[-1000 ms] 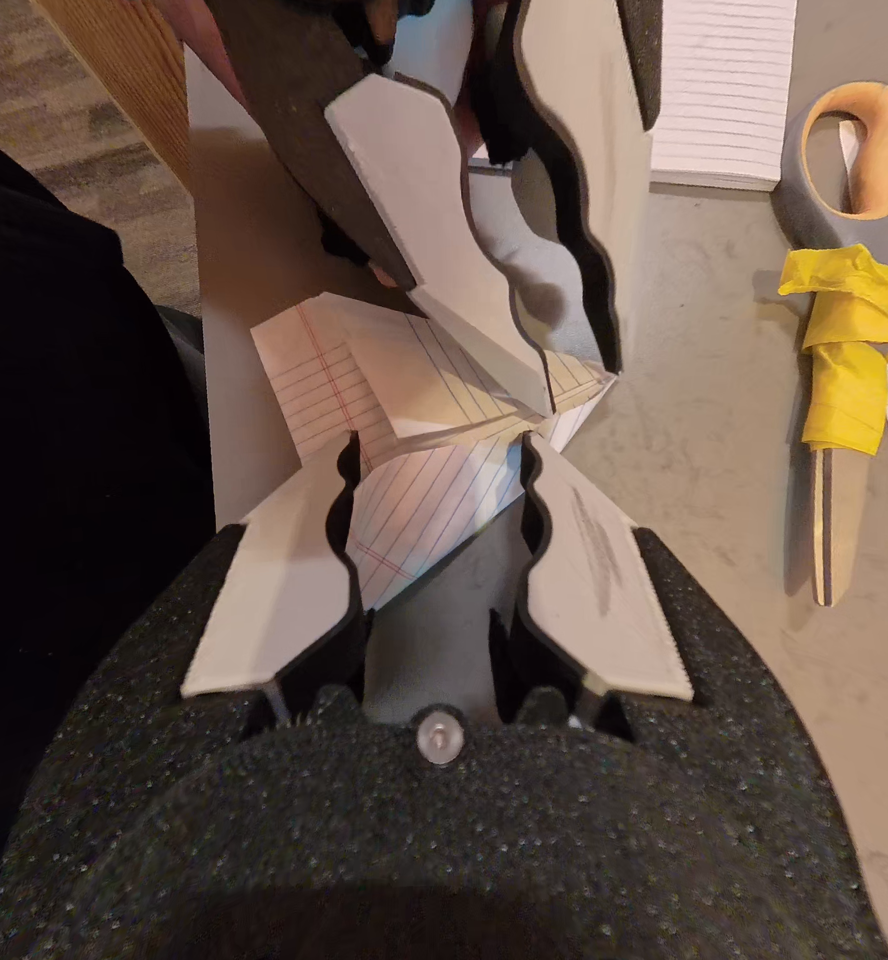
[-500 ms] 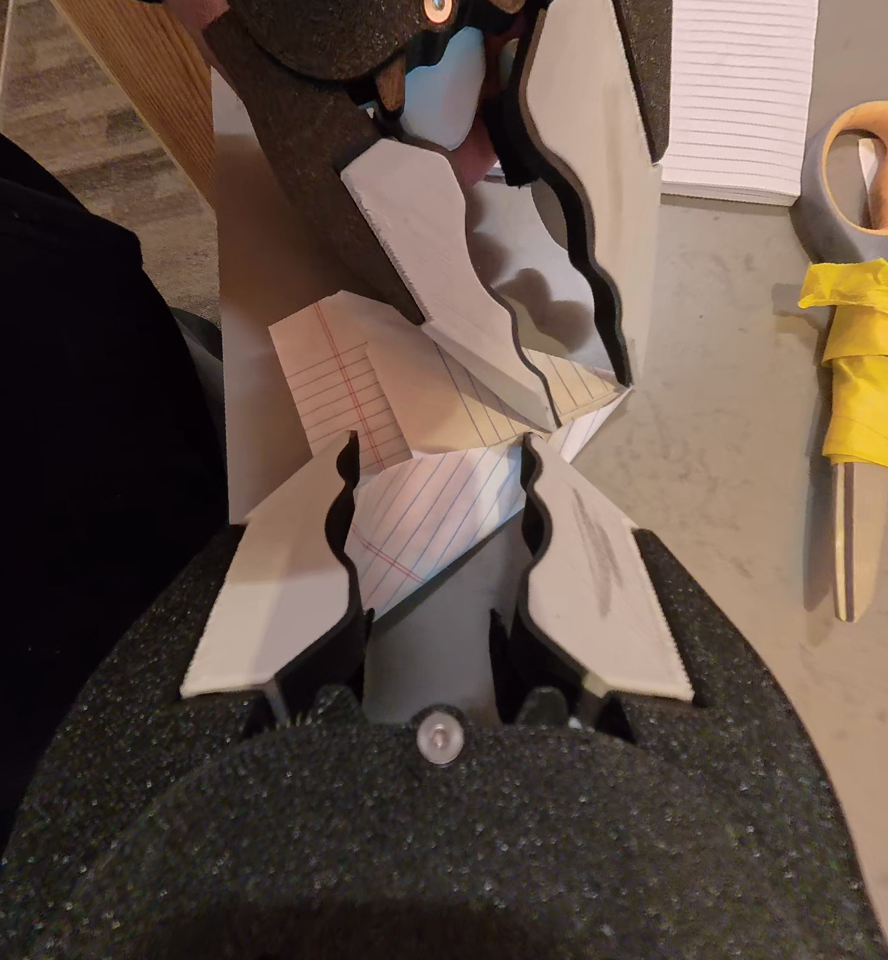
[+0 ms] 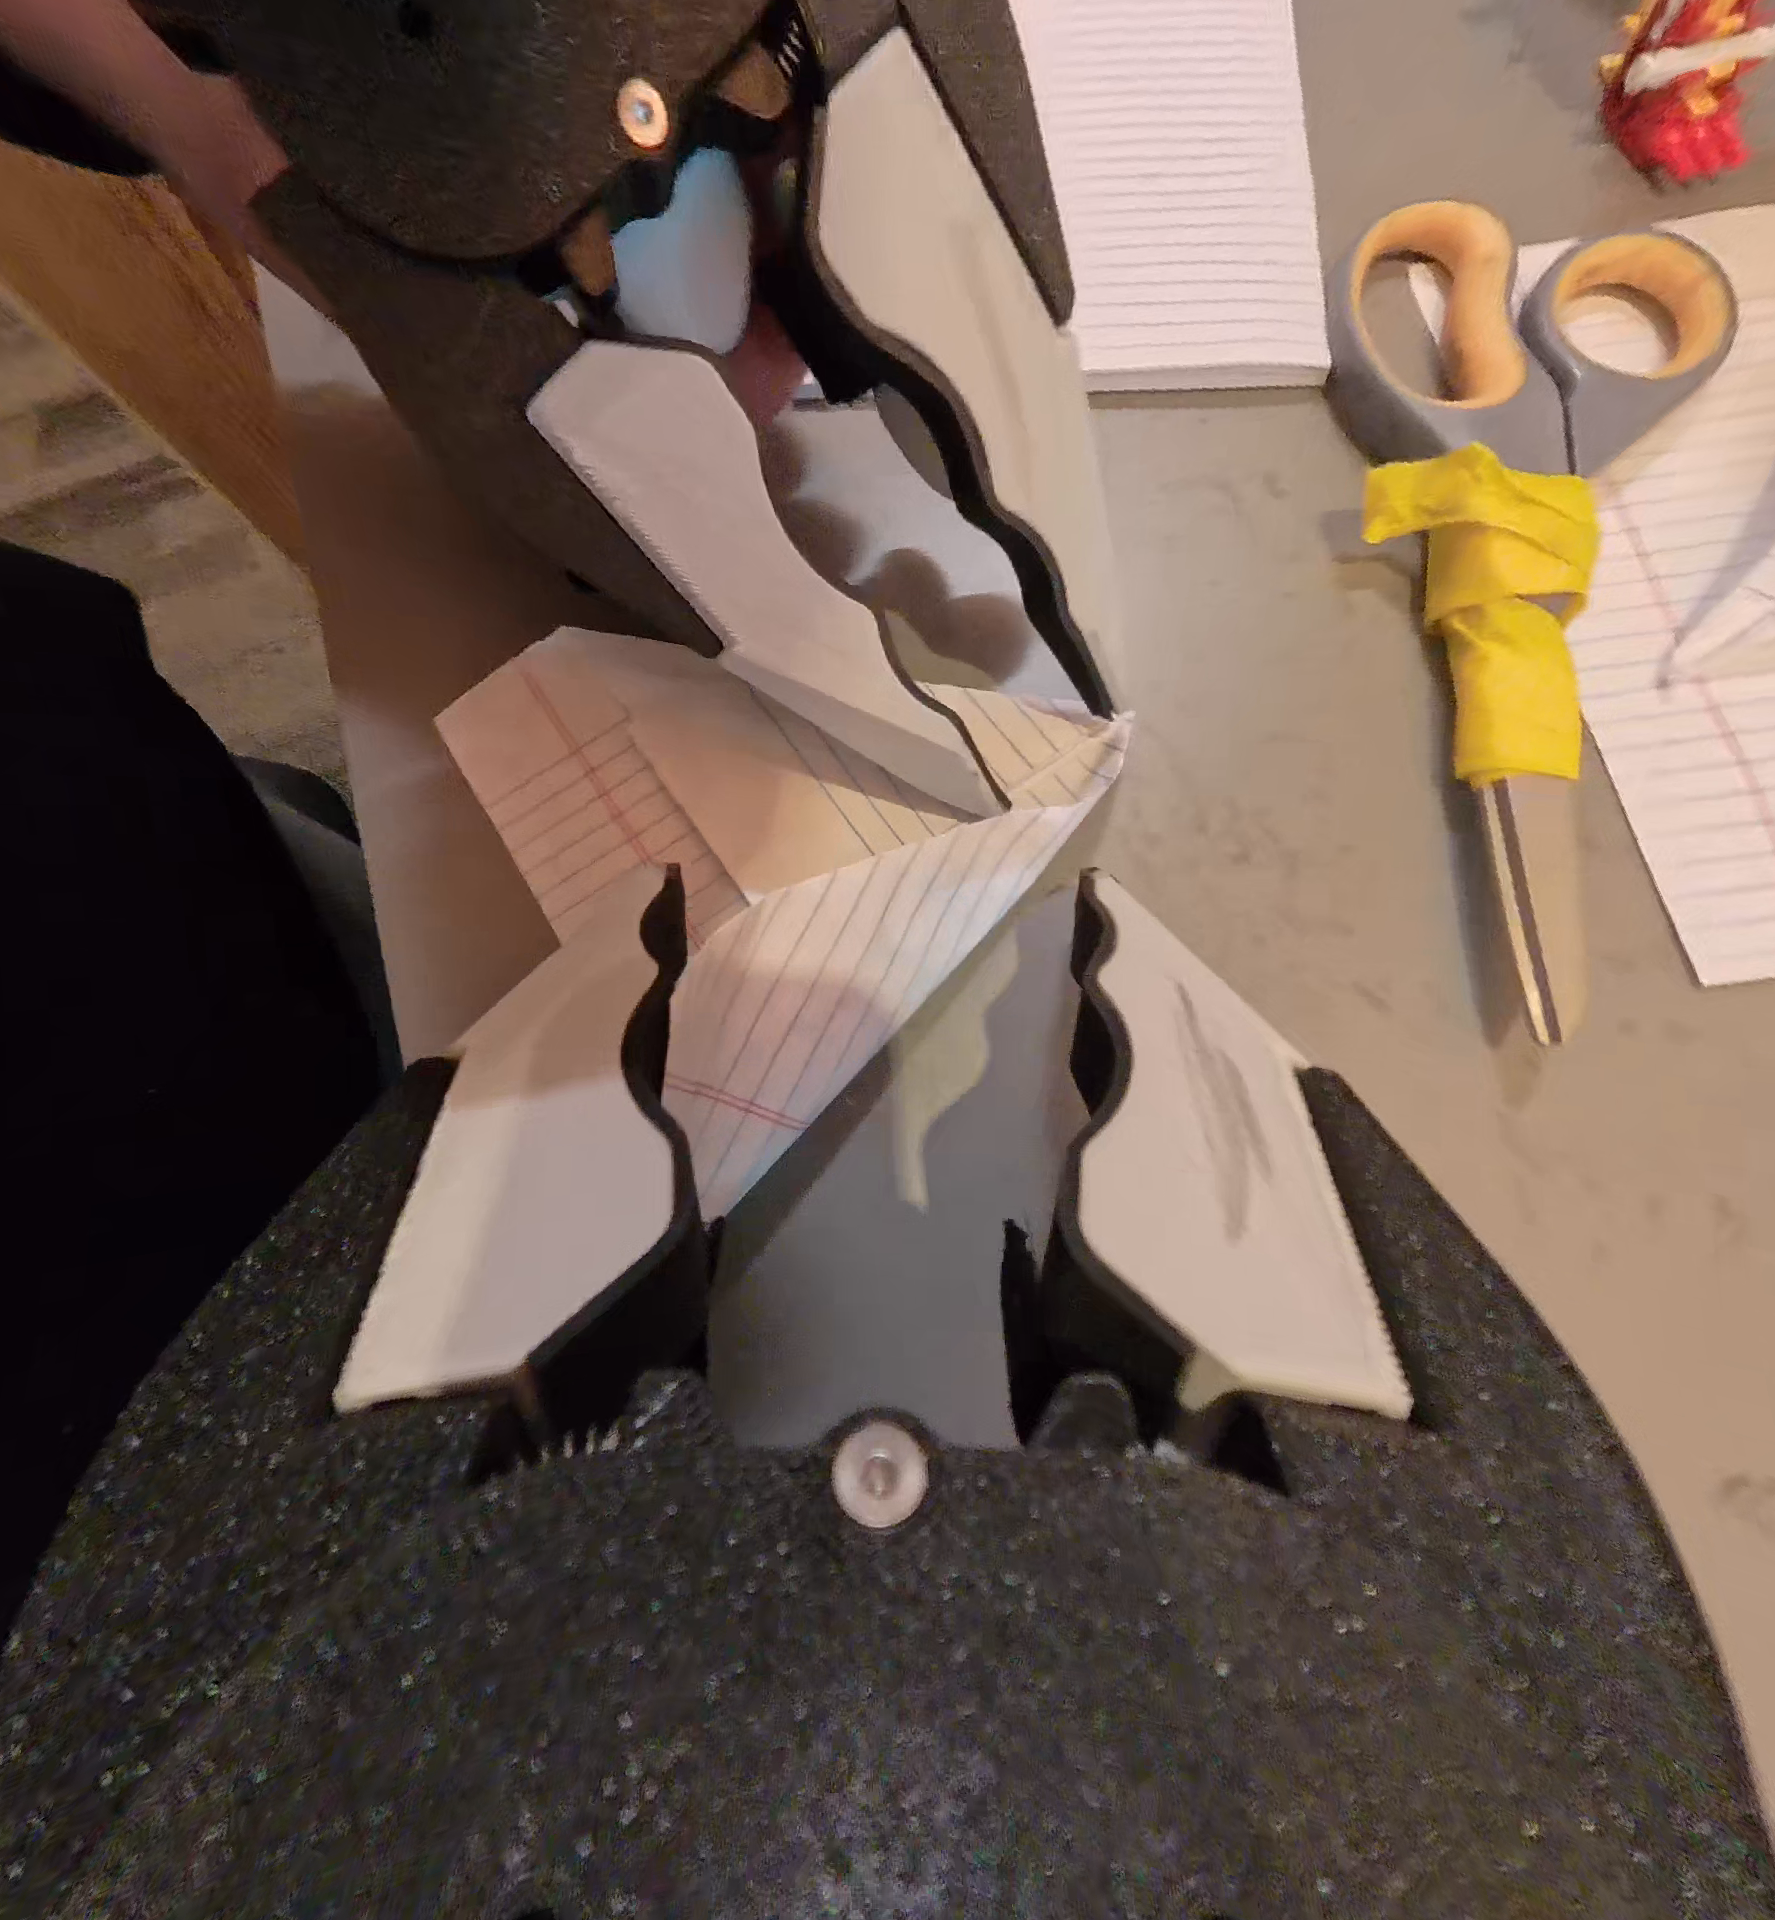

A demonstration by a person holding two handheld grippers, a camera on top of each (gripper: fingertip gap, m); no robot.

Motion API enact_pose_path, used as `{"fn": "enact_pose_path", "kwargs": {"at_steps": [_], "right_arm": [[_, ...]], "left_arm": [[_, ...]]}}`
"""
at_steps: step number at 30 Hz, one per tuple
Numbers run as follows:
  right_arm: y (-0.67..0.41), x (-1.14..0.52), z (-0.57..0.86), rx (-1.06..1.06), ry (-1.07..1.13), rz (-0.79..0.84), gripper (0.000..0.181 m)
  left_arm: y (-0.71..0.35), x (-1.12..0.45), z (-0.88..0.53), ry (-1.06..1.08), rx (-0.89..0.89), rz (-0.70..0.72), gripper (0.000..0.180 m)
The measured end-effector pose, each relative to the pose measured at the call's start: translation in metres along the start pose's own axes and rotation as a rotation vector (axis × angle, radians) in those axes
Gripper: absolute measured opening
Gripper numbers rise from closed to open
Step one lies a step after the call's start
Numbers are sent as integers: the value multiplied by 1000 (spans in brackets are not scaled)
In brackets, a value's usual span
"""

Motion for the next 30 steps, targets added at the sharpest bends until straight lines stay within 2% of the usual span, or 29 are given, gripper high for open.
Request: {"fn": "enact_pose_path", "kwargs": {"at_steps": [15, 22, 30], "right_arm": [[2, -10, -18, 178, 21, -74, 70], [-2, -11, -19, 185, 27, -120, 73], [-8, -8, -21, 162, 14, -98, 76]], "left_arm": [[1, -2, 2, -11, -33, 5, 21], [0, -1, 1, -5, -28, 4, 20], [0, -1, 1, 11, -5, -2, 20]]}}
Point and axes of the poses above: each gripper's, where its closed fingertips meet, x back along the fingers, y out of its underside, z = x × y across the jaws, the point moved 7 cm from there along x, back along the fingers, and after that the axes turned 3 degrees about y, right-handed, at the moved point
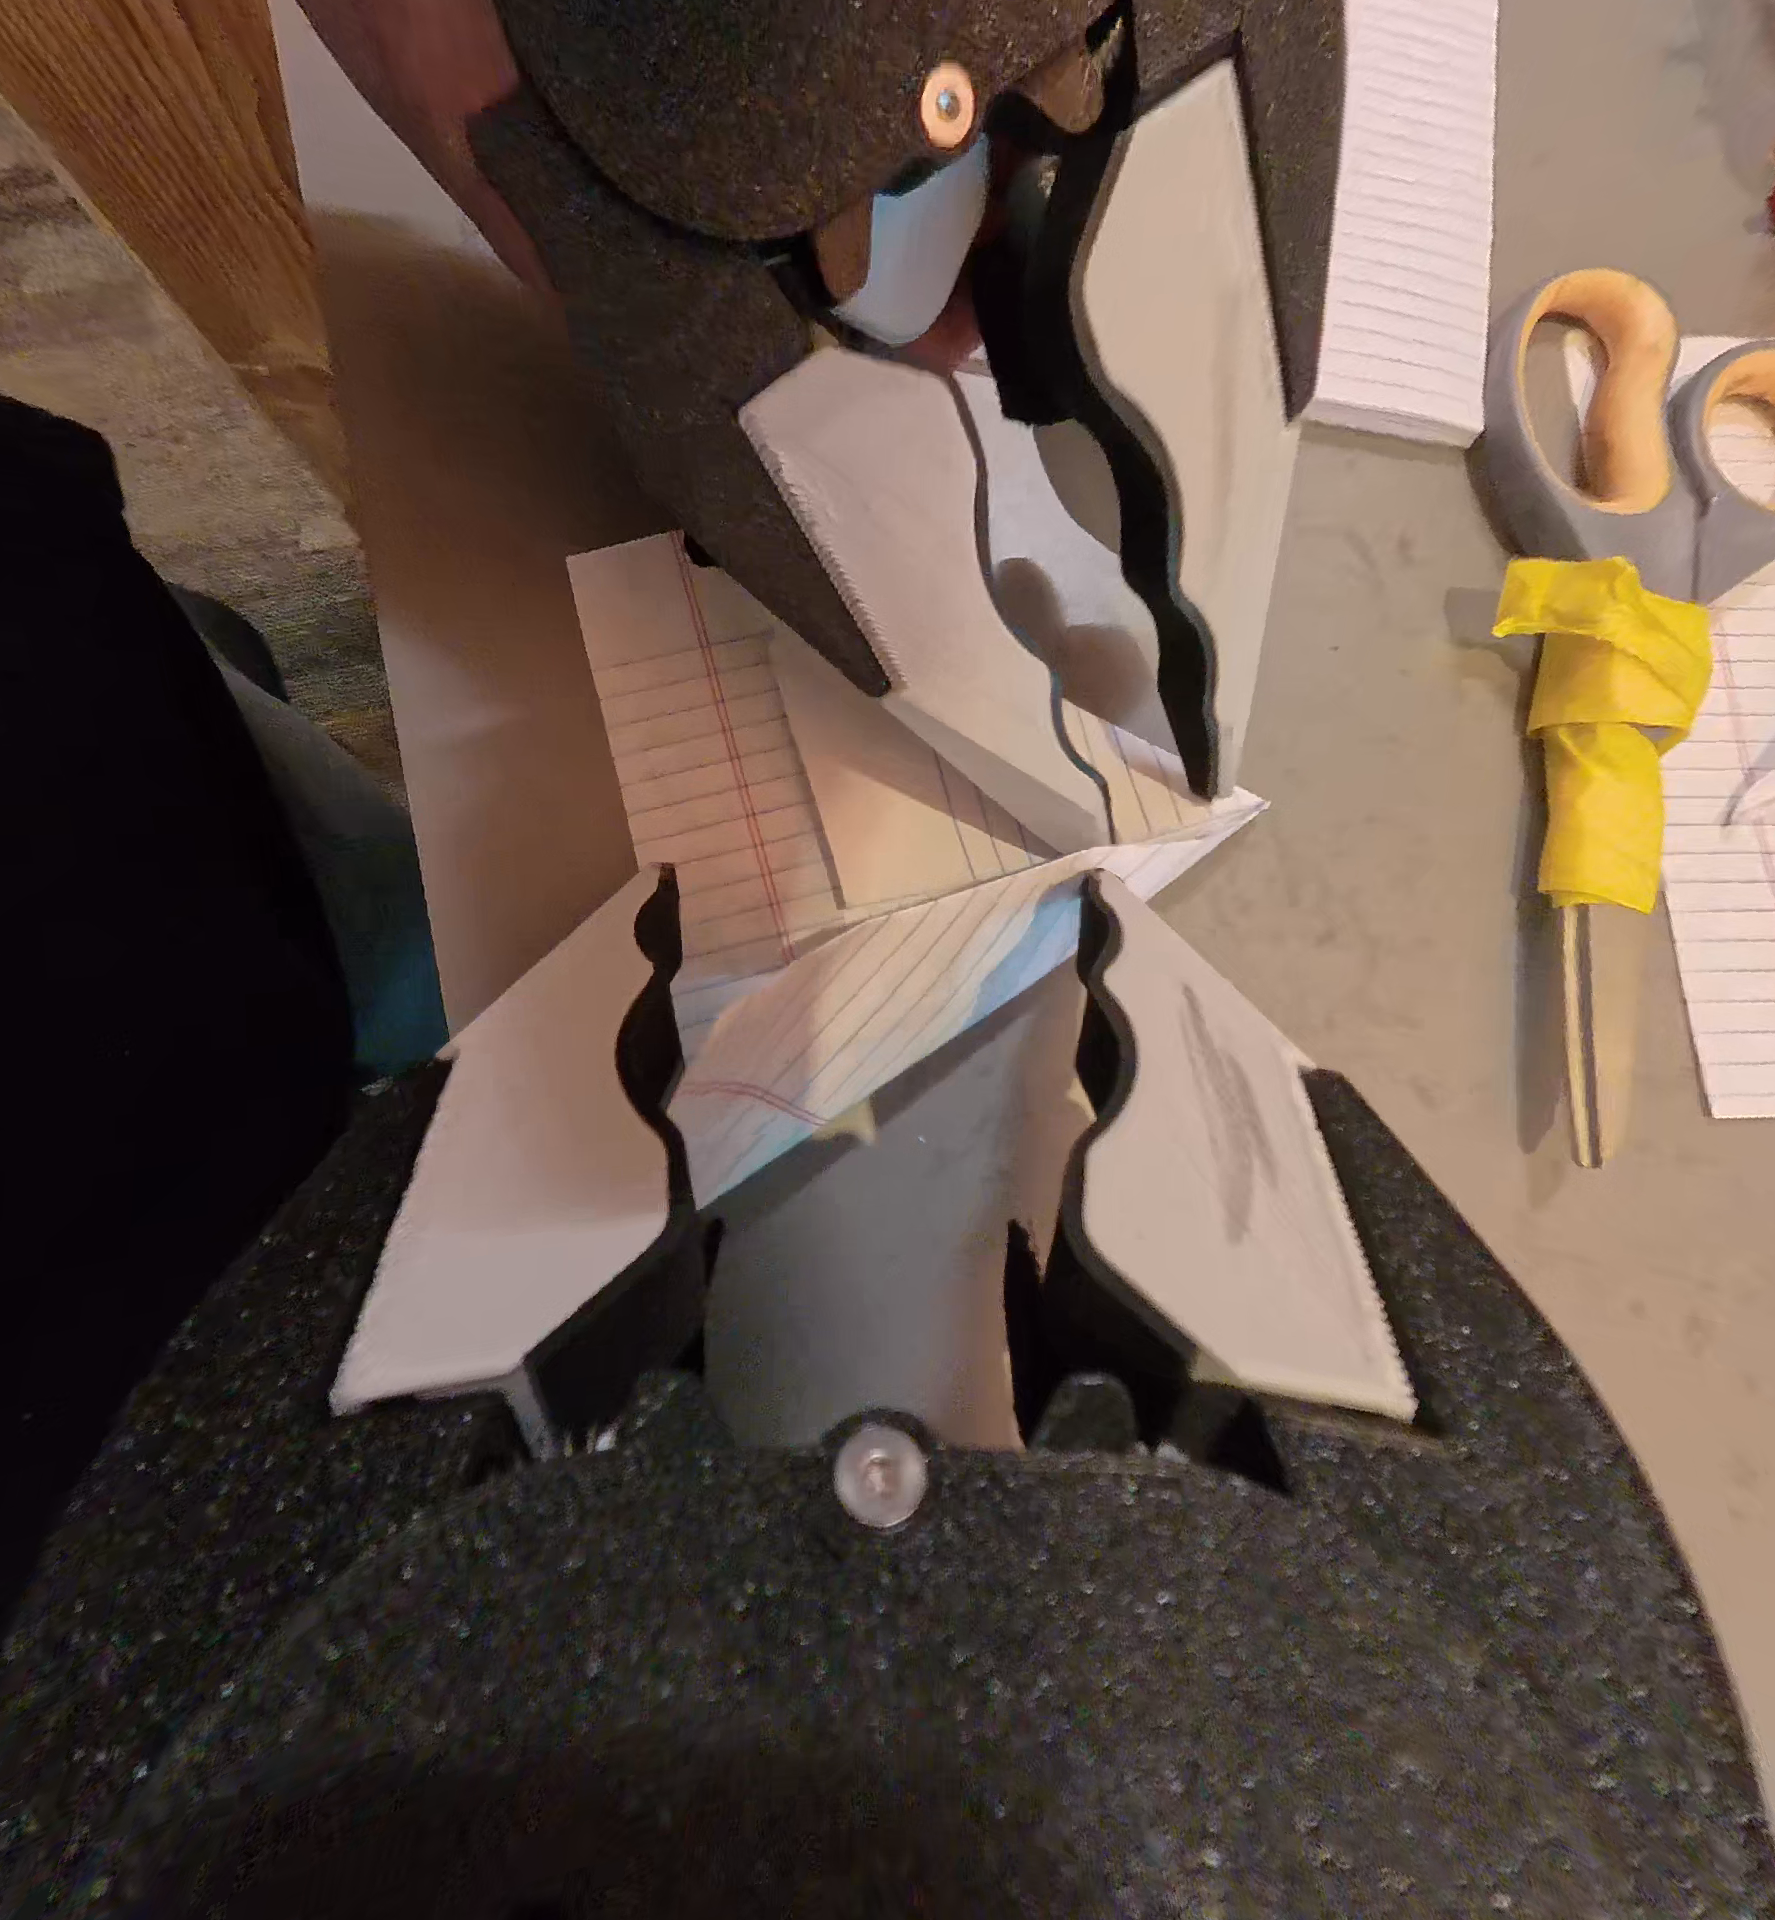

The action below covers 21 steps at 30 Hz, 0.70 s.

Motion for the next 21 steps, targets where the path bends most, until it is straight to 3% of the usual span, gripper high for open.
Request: {"fn": "enact_pose_path", "kwargs": {"at_steps": [21], "right_arm": [[6, -6, -1, 8, -39, -39, 76]], "left_arm": [[0, 5, -9, 84, 117, 29, 22]]}}
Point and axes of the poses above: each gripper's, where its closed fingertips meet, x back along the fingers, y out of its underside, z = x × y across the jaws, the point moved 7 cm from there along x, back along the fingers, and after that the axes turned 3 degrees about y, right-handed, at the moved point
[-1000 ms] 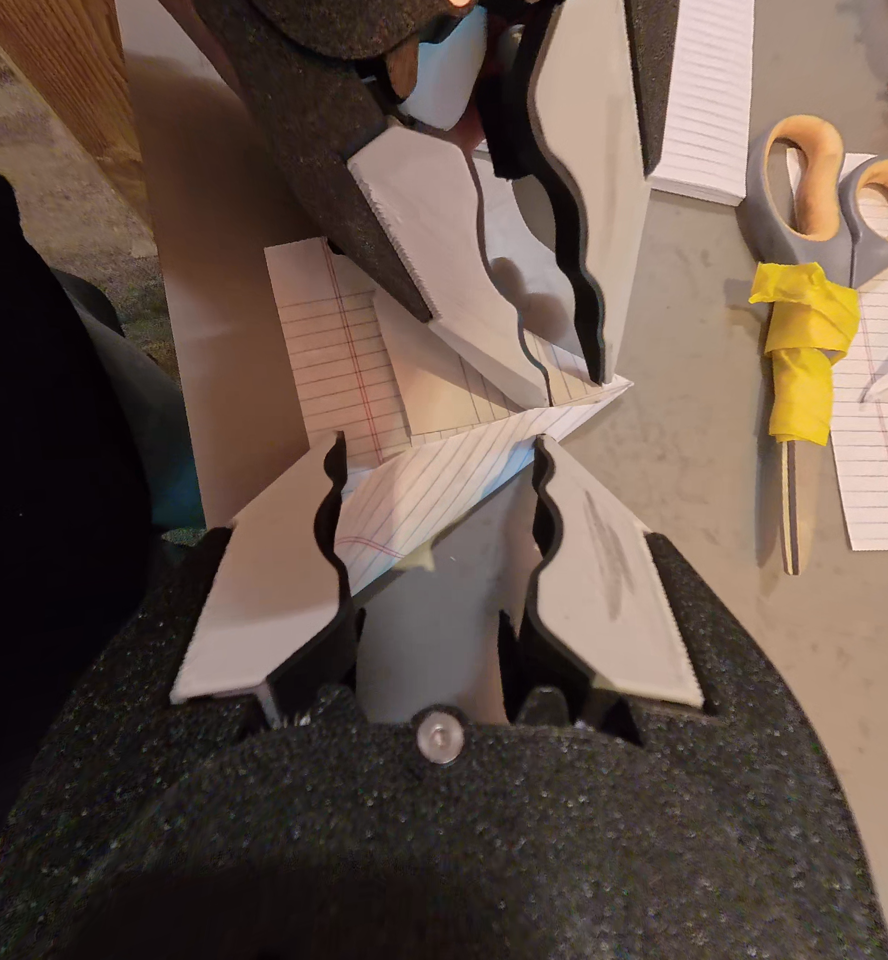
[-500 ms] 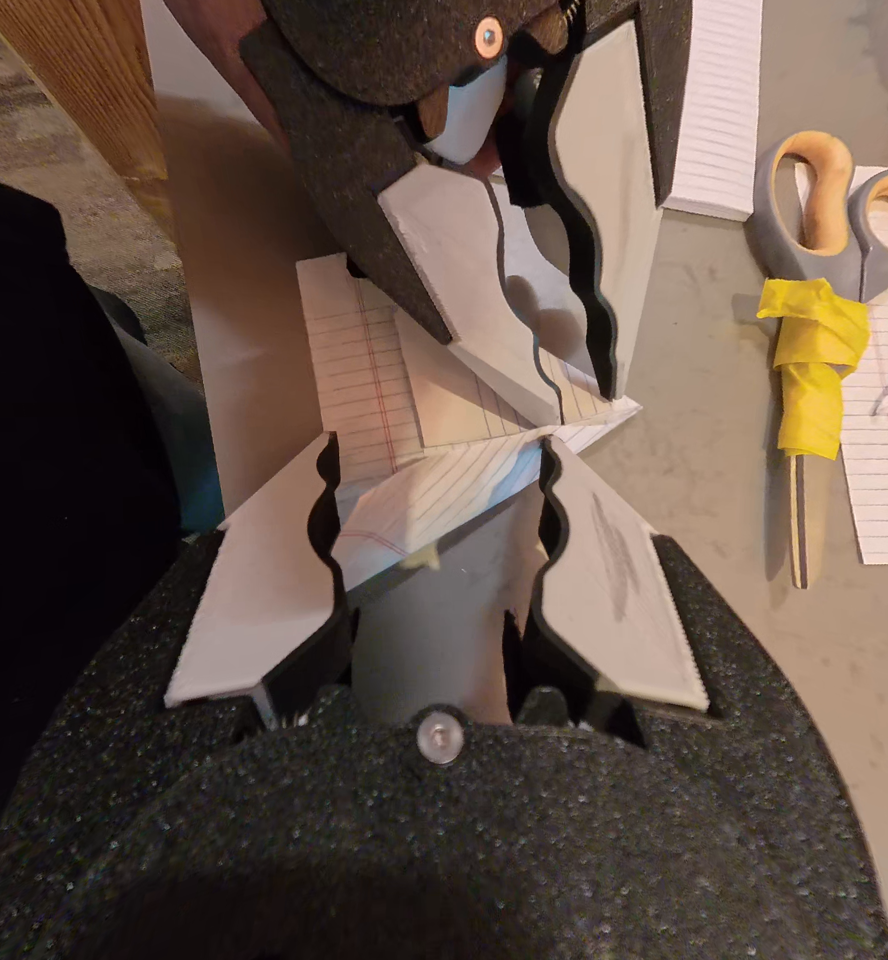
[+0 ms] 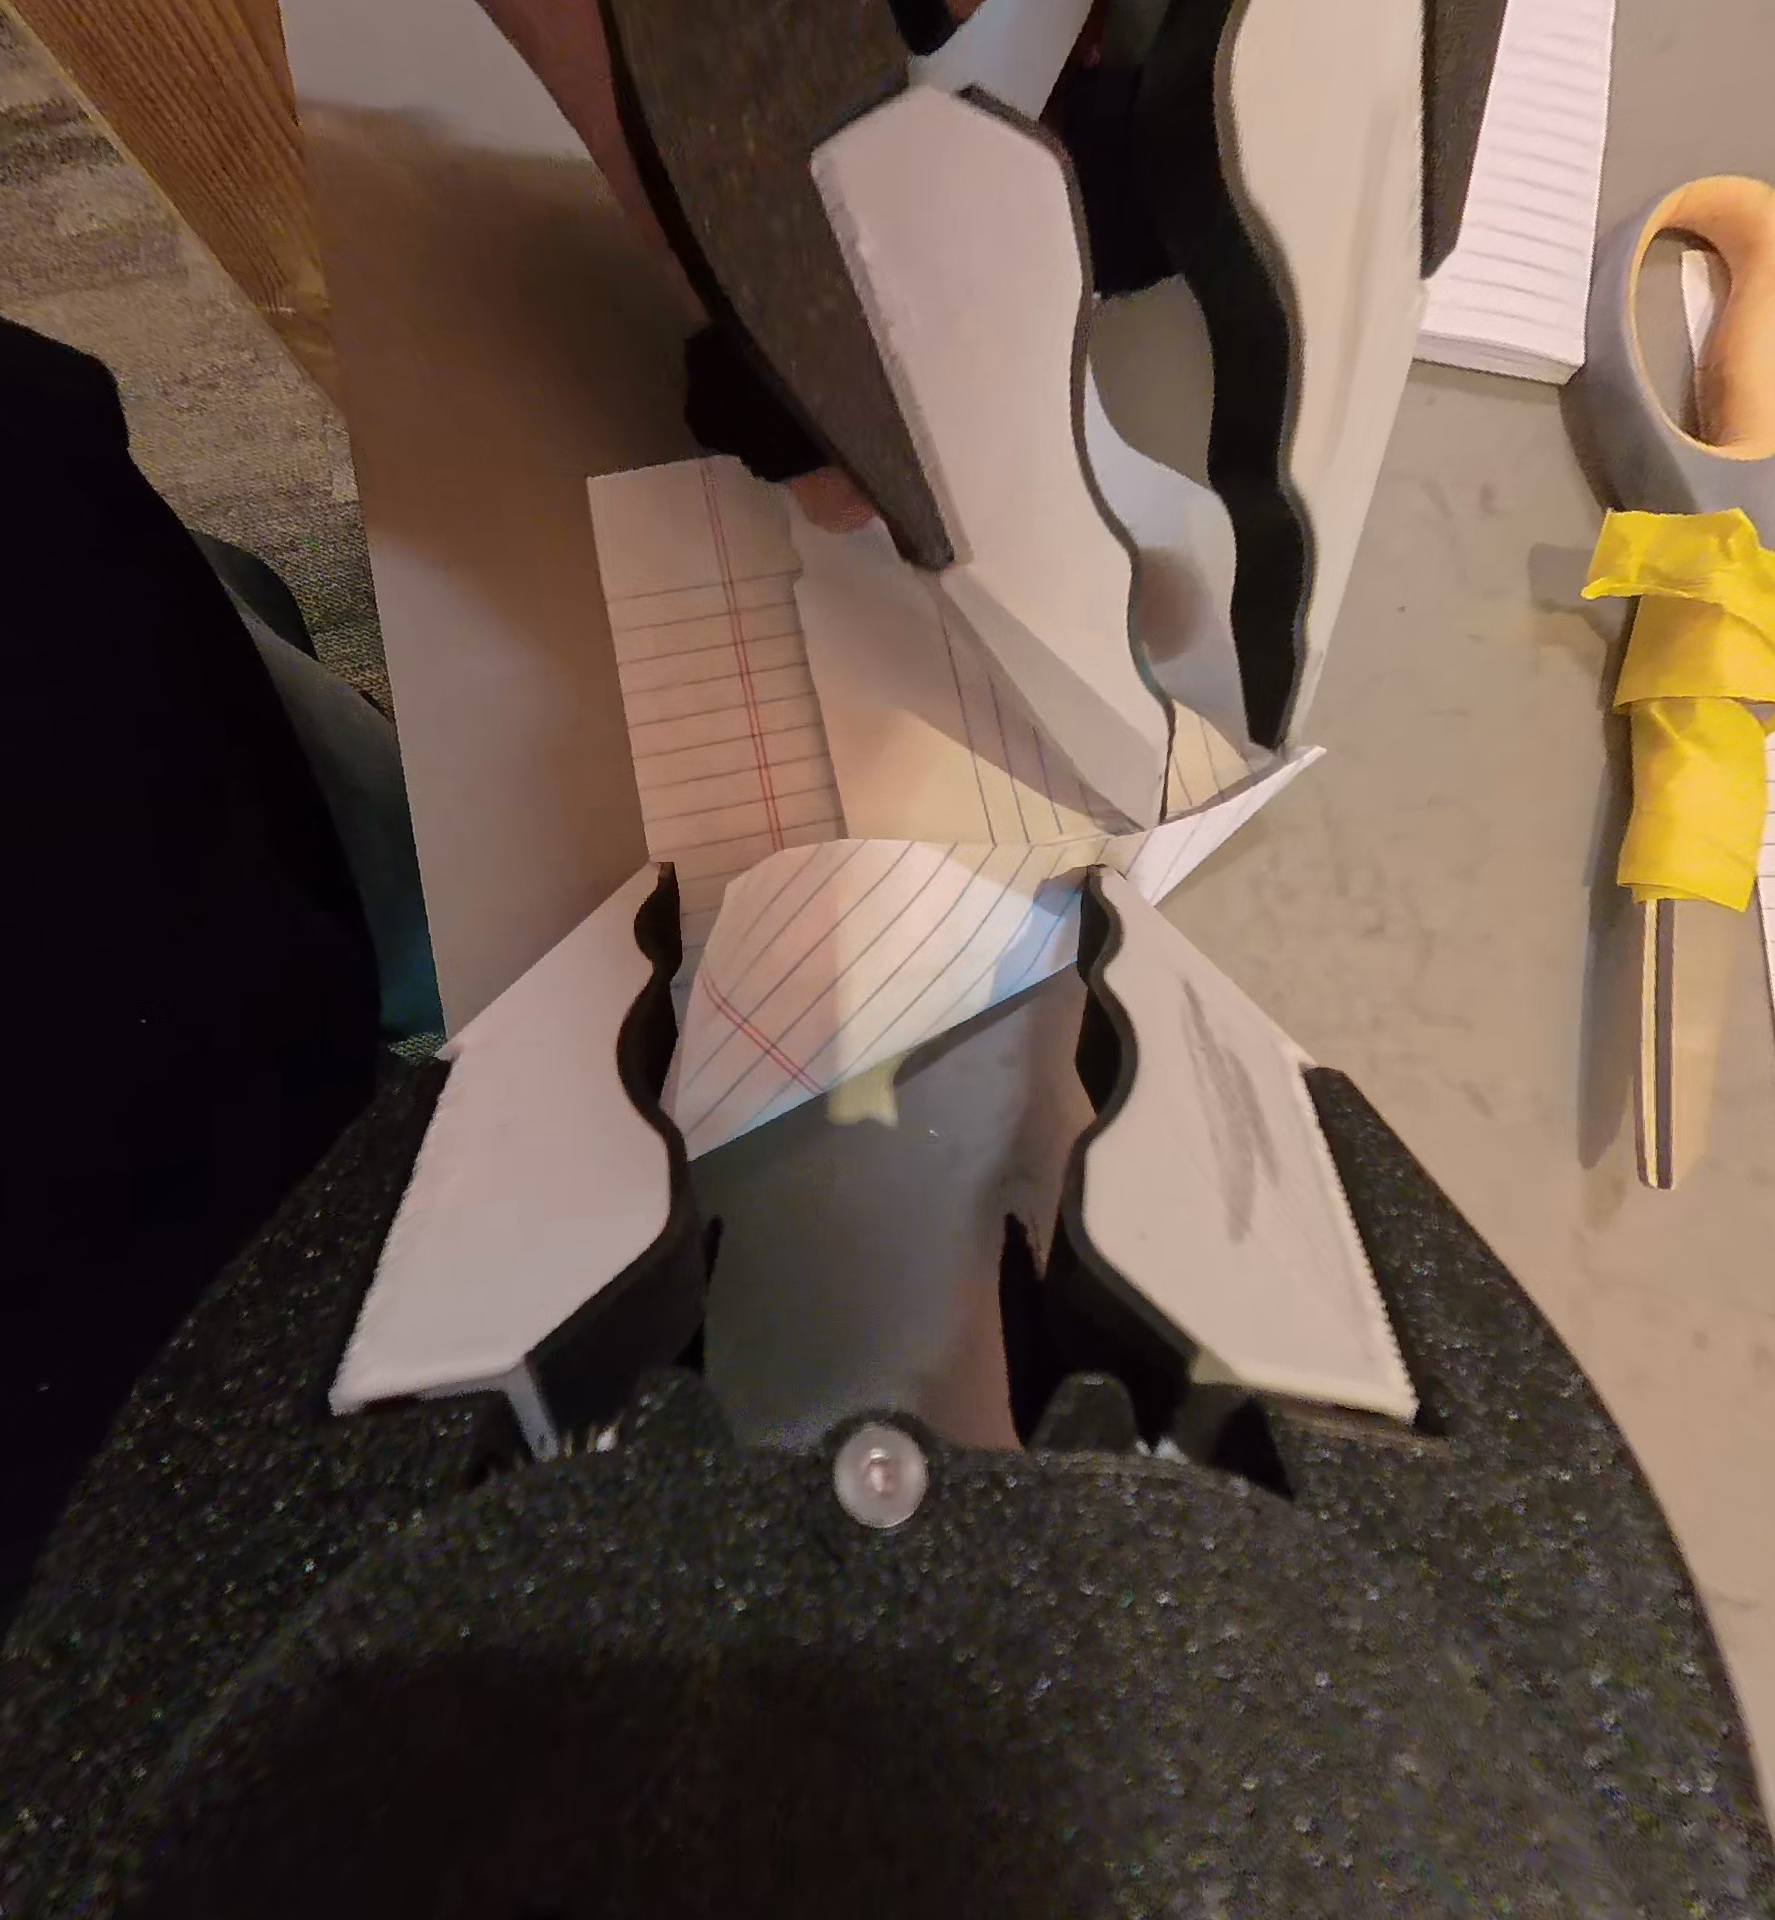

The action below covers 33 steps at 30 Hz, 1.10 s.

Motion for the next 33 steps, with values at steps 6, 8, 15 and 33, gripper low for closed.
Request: {"fn": "enact_pose_path", "kwargs": {"at_steps": [6, 8, 15, 33], "right_arm": [[0, 0, 2, -8, -8, 12, 75], [1, 0, 2, -11, -14, 17, 75], [3, 2, 3, -25, -26, 29, 75], [5, 4, 7, -49, -51, 53, 73]], "left_arm": [[-7, 7, 10, 27, -108, 47, 18], [-4, 2, 14, 31, -161, 19, 18], [-3, -5, 14, 40, -176, 11, 18], [-8, -5, 12, 126, -169, 28, 15]]}}
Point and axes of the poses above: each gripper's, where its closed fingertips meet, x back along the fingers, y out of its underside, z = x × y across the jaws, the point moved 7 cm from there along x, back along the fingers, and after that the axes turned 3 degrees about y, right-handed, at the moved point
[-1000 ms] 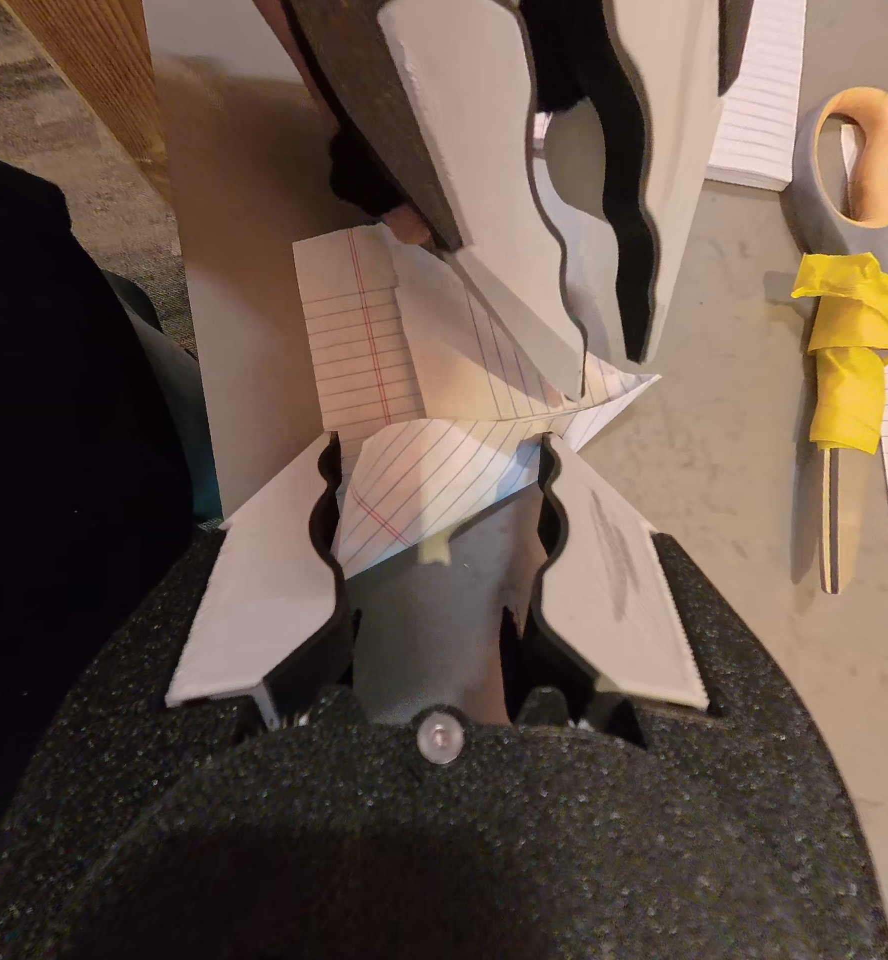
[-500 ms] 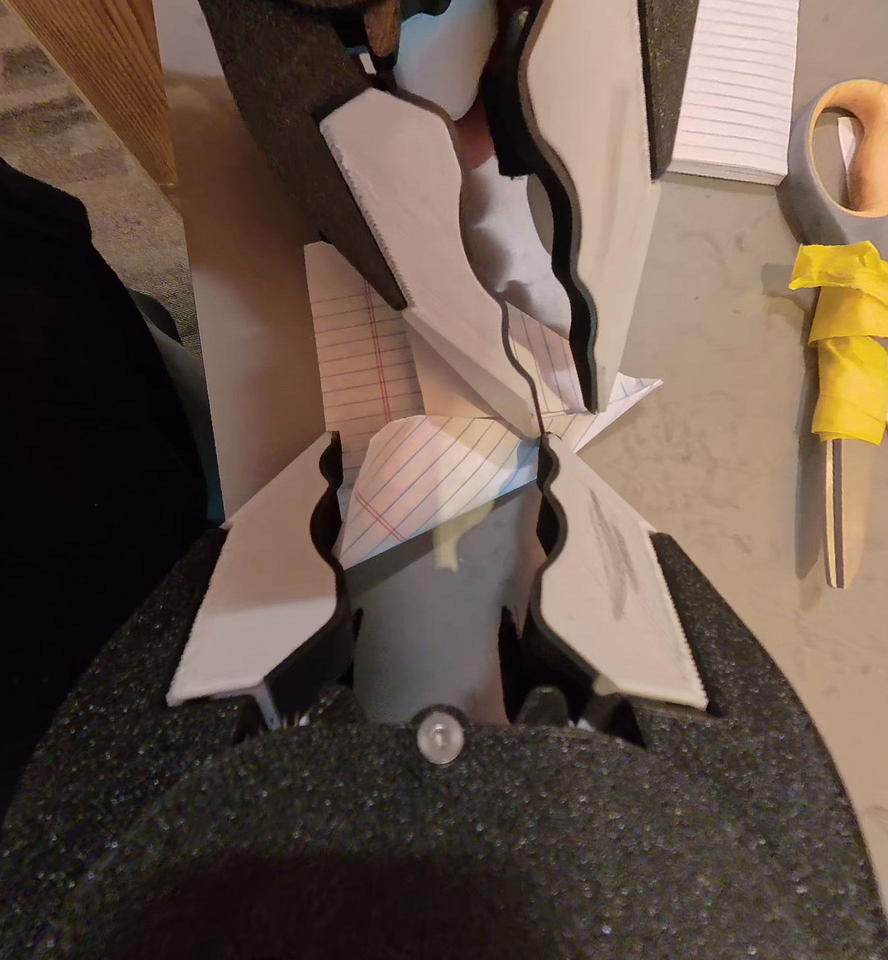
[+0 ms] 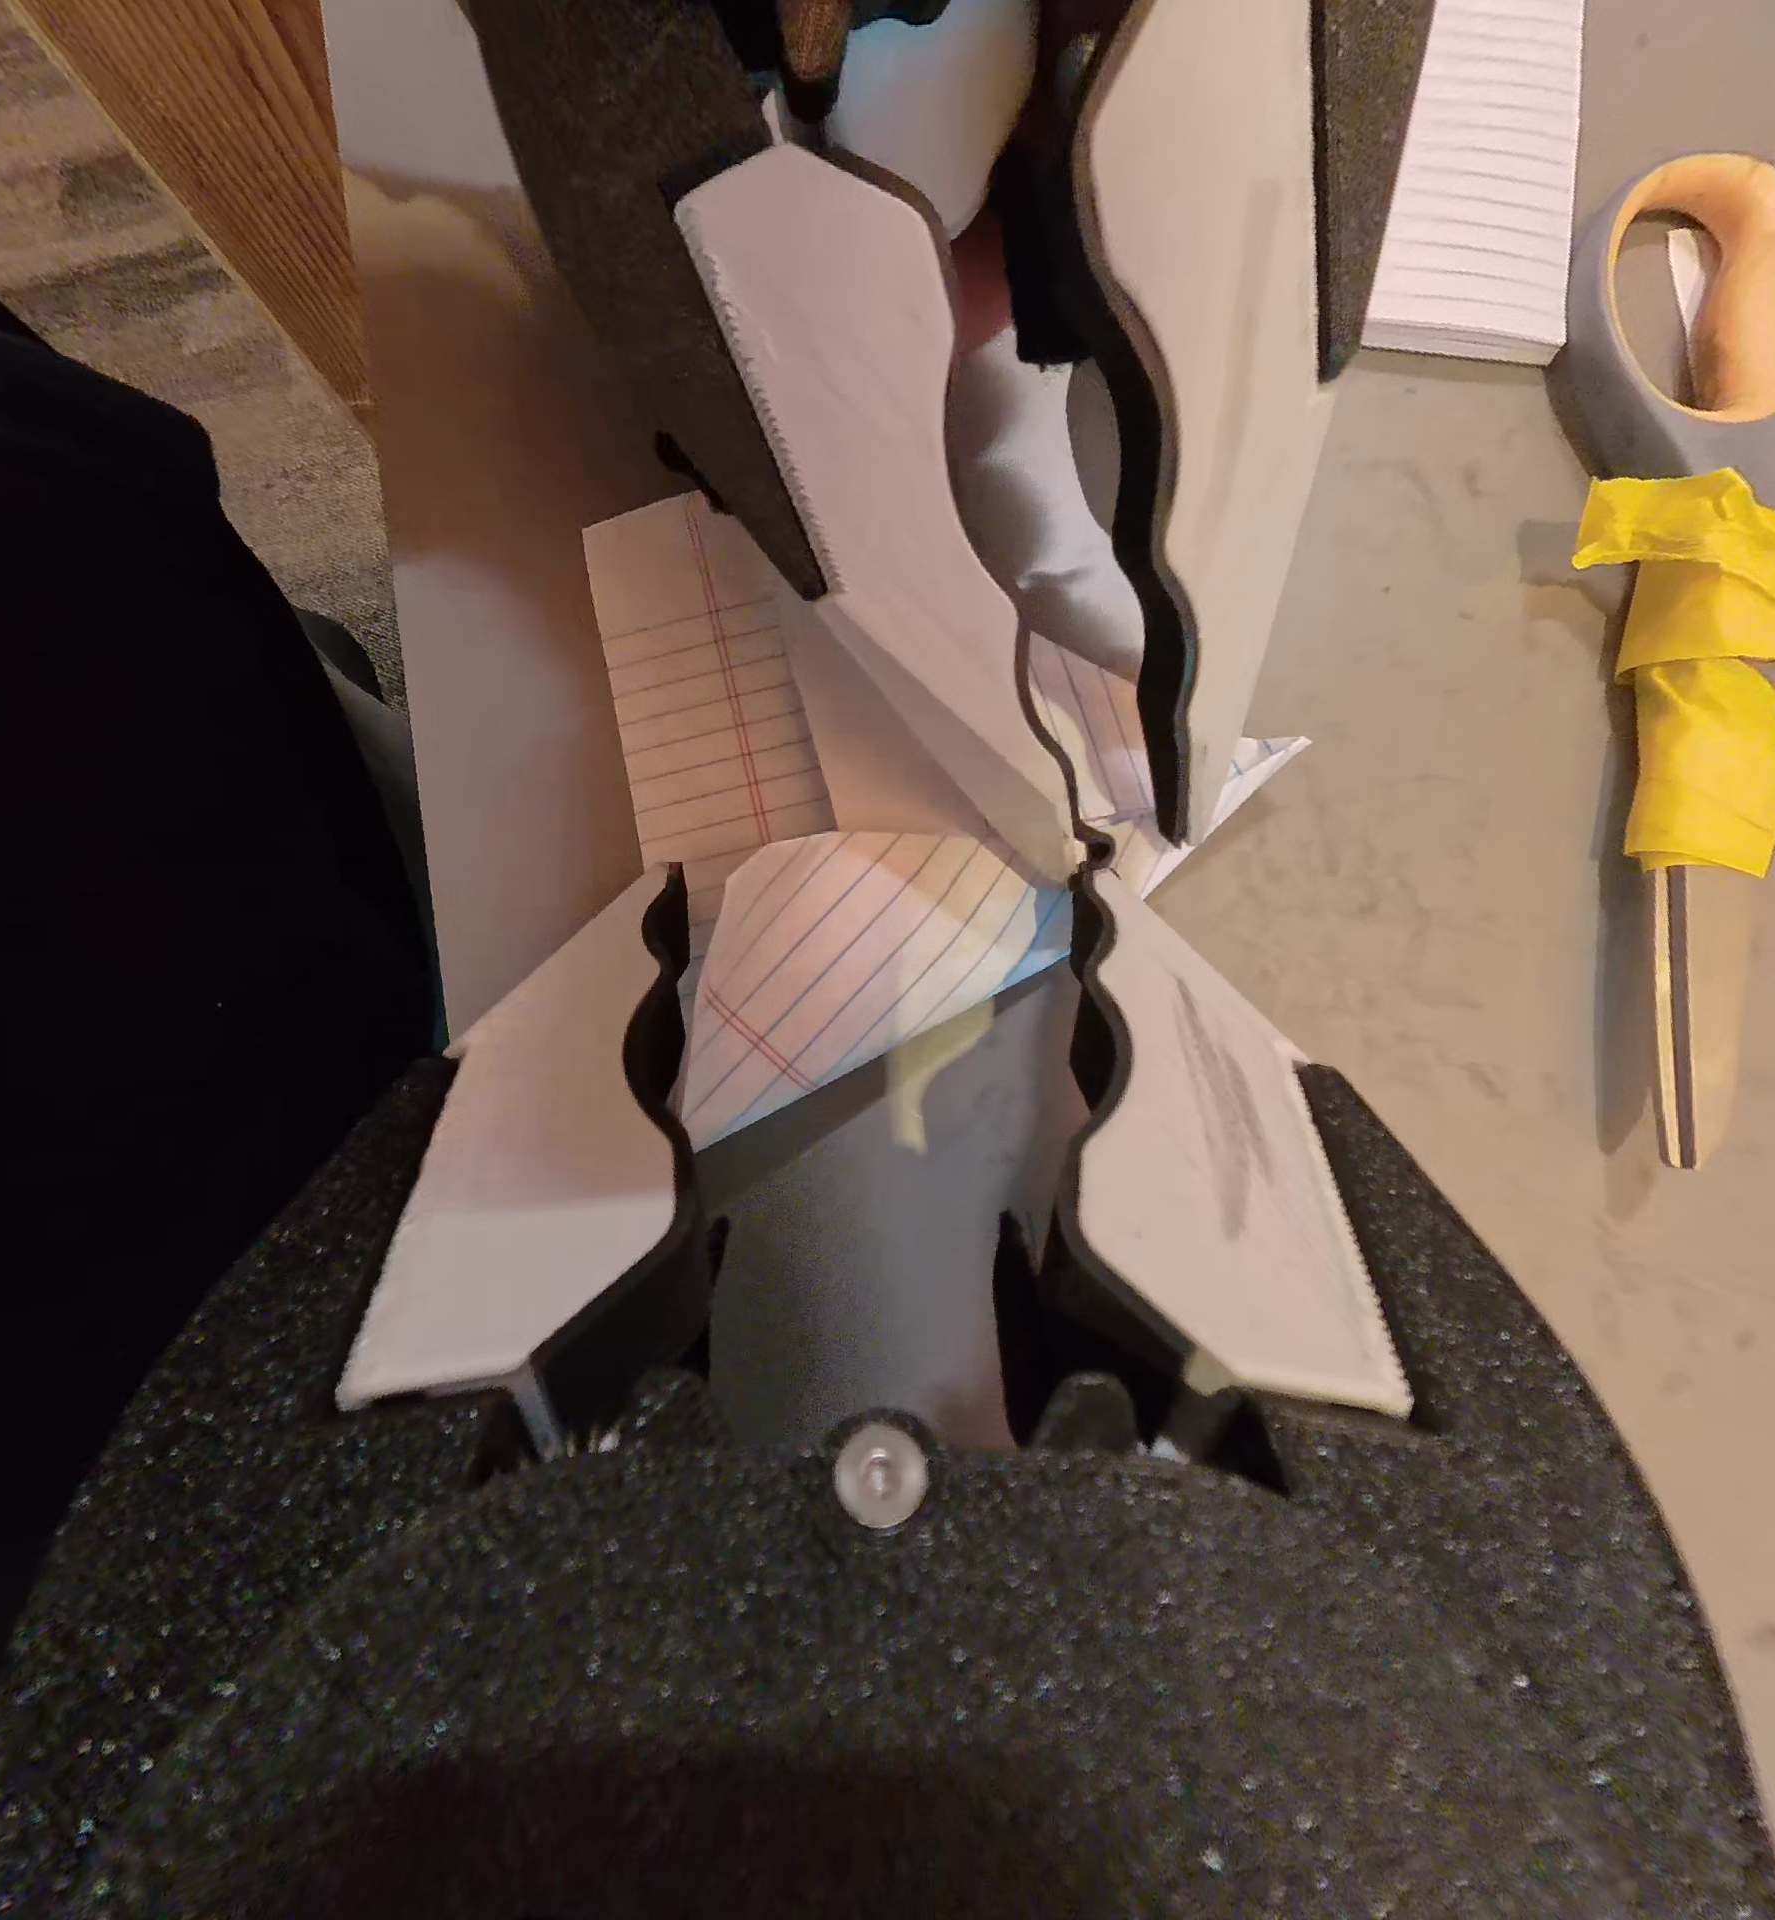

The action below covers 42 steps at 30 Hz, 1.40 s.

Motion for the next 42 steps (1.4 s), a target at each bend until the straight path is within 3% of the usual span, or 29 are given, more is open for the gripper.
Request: {"fn": "enact_pose_path", "kwargs": {"at_steps": [11, 20, 28, 42], "right_arm": [[0, 0, 1, -5, -13, 7, 73], [1, 0, 0, -5, -14, 1, 81], [1, 0, 2, -22, -12, 16, 78], [2, 1, 5, -49, -27, 29, 77]], "left_arm": [[3, -5, -6, 70, 97, -62, 17], [2, -5, -13, 123, 194, -63, 18], [2, -4, -15, 132, 209, -57, 20], [5, -1, -33, 193, 386, -33, 28]]}}
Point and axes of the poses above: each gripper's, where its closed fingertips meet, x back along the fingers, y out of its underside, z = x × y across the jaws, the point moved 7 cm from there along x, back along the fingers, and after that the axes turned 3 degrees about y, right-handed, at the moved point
